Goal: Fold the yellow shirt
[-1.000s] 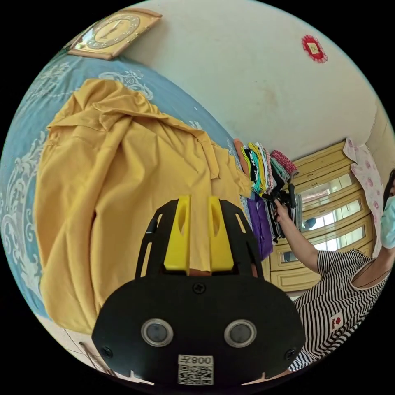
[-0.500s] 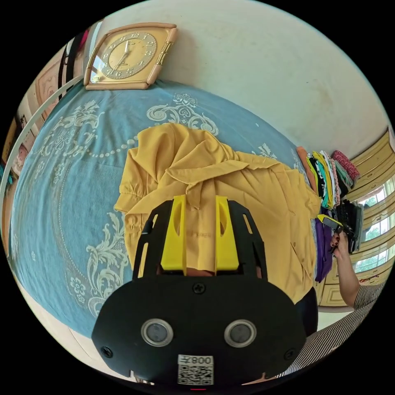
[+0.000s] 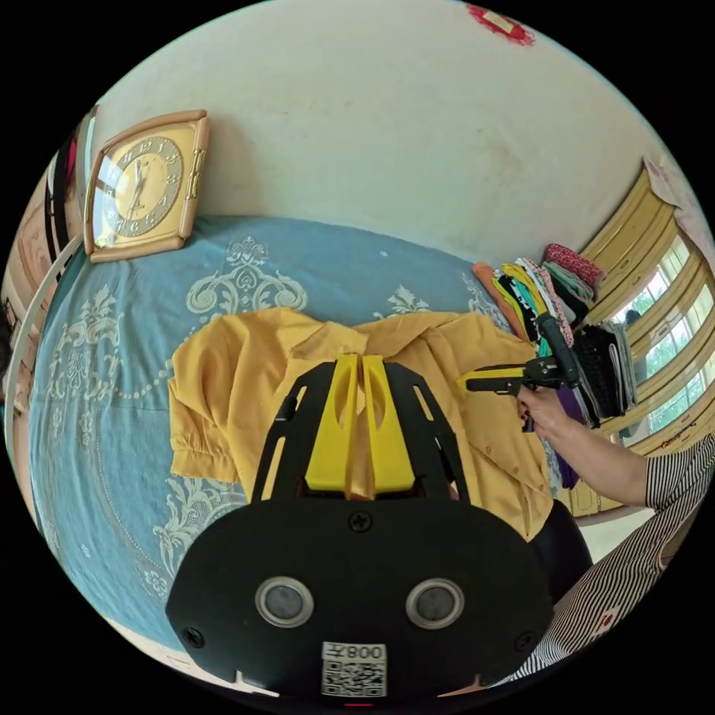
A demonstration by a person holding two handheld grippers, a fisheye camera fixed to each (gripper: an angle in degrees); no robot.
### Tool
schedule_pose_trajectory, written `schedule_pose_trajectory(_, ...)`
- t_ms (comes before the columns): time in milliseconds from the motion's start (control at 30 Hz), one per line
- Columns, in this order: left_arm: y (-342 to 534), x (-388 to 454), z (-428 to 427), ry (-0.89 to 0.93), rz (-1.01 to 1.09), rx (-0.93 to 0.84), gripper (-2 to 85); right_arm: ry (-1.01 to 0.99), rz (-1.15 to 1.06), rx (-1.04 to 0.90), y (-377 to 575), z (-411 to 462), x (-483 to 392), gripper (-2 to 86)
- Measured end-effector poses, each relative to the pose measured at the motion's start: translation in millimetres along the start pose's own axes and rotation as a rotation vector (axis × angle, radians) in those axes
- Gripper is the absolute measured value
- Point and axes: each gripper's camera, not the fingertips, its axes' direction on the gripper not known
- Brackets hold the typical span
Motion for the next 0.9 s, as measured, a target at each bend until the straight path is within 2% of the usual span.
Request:
schedule_pose_trajectory(67,-37.5,19.4,-4.2,0.073,0.027,0.051,1.3,-0.025,0.004,0.021,-5.8,-5.5,9.0,1.1)
schedule_pose_trajectory(233,-122.4,55.4,19.4,0.160,0.039,0.092,1.5,-0.201,0.081,0.219,-41.4,-62.5,46.5,0.6)
schedule_pose_trajectory(300,-144.2,65.8,46.3,0.177,0.077,0.000,1.9,-0.203,0.058,0.222,-59.5,-67.1,44.7,0.7)
schedule_pose_trajectory(333,-150.0,69.5,60.2,0.125,0.082,-0.067,2.2,-0.190,0.044,0.200,-70.2,-63.2,43.3,0.8)
schedule_pose_trajectory(400,-146.6,63.3,64.9,0.091,0.052,-0.124,2.7,-0.149,0.063,0.140,-81.5,-49.8,47.5,0.9)
schedule_pose_trajectory(467,-125.6,39.0,38.6,0.087,0.040,-0.090,3.8,-0.109,0.057,0.087,-83.2,-37.8,53.3,1.2)
schedule_pose_trajectory(600,-74.0,-37.8,-13.3,0.005,-0.127,-0.056,6.9,0.004,0.024,0.120,-49.1,-39.3,69.1,1.6)
schedule_pose_trajectory(667,-31.3,-92.6,-37.2,-0.108,-0.326,-0.058,8.0,-0.007,0.041,0.158,-25.9,-44.7,79.5,1.5)
schedule_pose_trajectory(767,3.6,-131.3,-42.4,-0.184,-0.503,-0.091,8.8,-0.057,0.052,0.178,10.2,-43.8,86.9,1.1)
schedule_pose_trajectory(900,6.4,-141.8,-21.4,-0.189,-0.581,-0.132,7.1,-0.070,0.061,0.113,40.5,-21.8,82.9,0.6)
